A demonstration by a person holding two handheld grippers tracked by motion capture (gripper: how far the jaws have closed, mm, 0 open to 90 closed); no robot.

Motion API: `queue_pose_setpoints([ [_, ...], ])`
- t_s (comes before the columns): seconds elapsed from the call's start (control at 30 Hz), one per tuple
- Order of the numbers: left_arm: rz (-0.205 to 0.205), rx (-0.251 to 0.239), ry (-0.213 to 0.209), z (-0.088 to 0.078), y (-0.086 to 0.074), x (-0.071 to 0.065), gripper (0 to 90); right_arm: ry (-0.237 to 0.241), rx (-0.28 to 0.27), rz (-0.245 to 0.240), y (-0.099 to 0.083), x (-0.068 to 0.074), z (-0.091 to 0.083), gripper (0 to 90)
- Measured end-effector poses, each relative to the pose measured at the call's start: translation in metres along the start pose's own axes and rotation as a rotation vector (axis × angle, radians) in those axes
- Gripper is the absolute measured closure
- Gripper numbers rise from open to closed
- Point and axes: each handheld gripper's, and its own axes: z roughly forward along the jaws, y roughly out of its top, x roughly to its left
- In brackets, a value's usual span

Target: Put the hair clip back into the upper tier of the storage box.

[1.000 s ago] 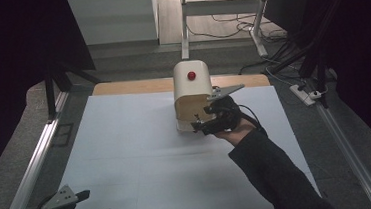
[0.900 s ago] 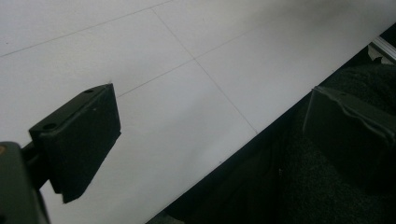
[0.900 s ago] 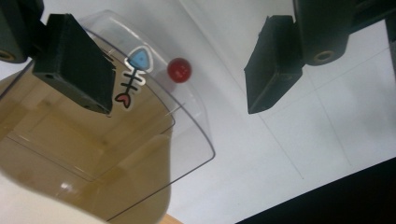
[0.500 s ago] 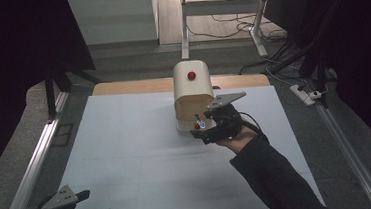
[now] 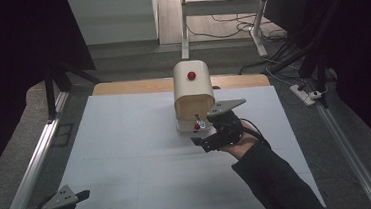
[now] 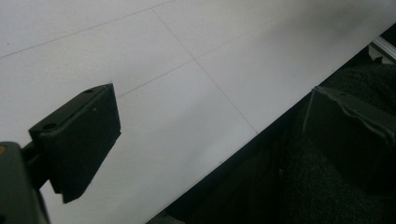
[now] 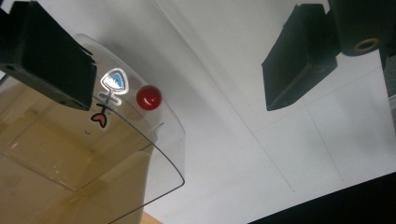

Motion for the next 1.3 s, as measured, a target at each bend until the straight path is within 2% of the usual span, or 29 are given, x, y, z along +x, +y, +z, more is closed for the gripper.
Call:
queue_pose_setpoints([
  [0.5,0.005,0.000,0.000,0.000,0.000,0.000,3.9,0.021,0.000,0.008,-0.013,0.007,0.001,3.3],
  [0.83,0.007,-0.001,0.000,0.000,0.000,0.000,3.9,0.033,0.021,-0.010,-0.025,0.015,0.005,0.0],
  [1.1,0.008,-0.002,0.000,0.000,0.000,0.000,3.9,0.047,0.009,0.013,-0.036,0.014,0.001,0.0],
  [1.3,0.009,-0.001,0.000,0.000,0.000,-0.001,3.9,0.062,0.033,0.024,-0.044,0.016,-0.003,0.0],
])
